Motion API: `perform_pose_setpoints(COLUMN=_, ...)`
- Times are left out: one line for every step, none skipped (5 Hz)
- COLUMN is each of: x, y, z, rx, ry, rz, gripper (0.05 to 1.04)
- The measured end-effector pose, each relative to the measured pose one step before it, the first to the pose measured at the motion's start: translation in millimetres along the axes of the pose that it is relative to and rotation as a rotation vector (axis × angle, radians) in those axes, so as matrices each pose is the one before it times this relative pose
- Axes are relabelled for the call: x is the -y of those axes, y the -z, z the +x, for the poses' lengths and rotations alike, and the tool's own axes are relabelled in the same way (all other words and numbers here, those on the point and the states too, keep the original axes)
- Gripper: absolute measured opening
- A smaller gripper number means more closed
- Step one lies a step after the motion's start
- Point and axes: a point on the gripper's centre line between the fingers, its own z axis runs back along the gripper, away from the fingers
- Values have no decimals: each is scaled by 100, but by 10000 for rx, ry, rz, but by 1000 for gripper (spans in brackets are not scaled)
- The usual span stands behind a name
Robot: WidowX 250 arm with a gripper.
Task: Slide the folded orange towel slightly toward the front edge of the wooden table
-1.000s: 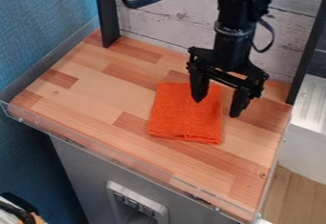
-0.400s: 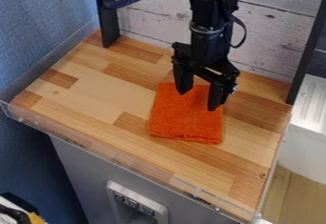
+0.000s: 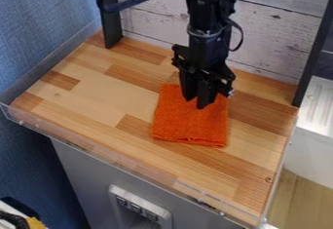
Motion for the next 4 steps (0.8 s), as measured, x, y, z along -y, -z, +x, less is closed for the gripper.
perform_pose_setpoints(x=-205, y=485, z=-92, rx=-14, ry=252, rz=103, gripper=150)
perform_pose_setpoints(x=-102, y=729, z=36, rx=-59, ry=96, rz=35, gripper=65)
perform_pose_setpoints(x=-62, y=850, z=-12, rx=-114, ry=-34, rz=4, gripper=62)
perform_pose_setpoints(x=-15, y=601, z=-85, rx=-124, ry=-43, rz=-13, gripper=61)
